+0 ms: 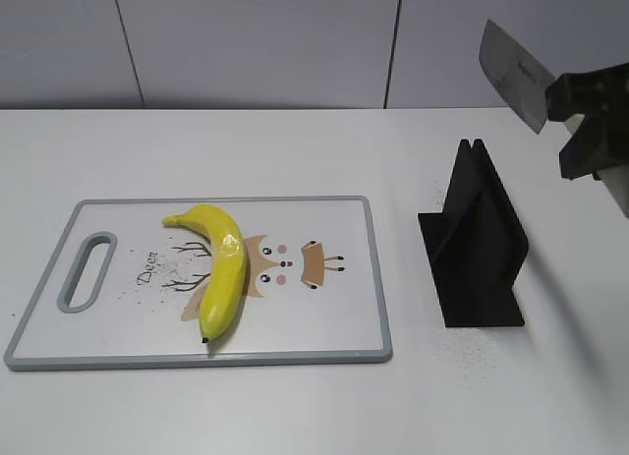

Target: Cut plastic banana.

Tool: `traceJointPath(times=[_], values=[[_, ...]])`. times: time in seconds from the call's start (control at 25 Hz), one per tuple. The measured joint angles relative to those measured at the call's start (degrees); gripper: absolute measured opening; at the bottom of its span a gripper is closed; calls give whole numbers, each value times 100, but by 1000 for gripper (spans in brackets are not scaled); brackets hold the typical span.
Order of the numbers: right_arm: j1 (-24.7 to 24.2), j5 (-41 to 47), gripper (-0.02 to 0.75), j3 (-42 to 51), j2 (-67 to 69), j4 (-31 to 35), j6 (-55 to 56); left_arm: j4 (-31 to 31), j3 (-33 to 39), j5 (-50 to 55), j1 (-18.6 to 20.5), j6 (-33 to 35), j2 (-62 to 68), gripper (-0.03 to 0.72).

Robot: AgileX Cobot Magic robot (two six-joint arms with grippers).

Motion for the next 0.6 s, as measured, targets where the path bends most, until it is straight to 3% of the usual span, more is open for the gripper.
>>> traceJointPath(times=[0.28, 0.6], values=[[0, -263, 162, 151, 266, 17, 7, 0, 353, 7, 0, -6, -1610, 588], [0, -491, 161, 156, 853, 9, -85, 0, 487, 537, 0, -6, -2338, 584]])
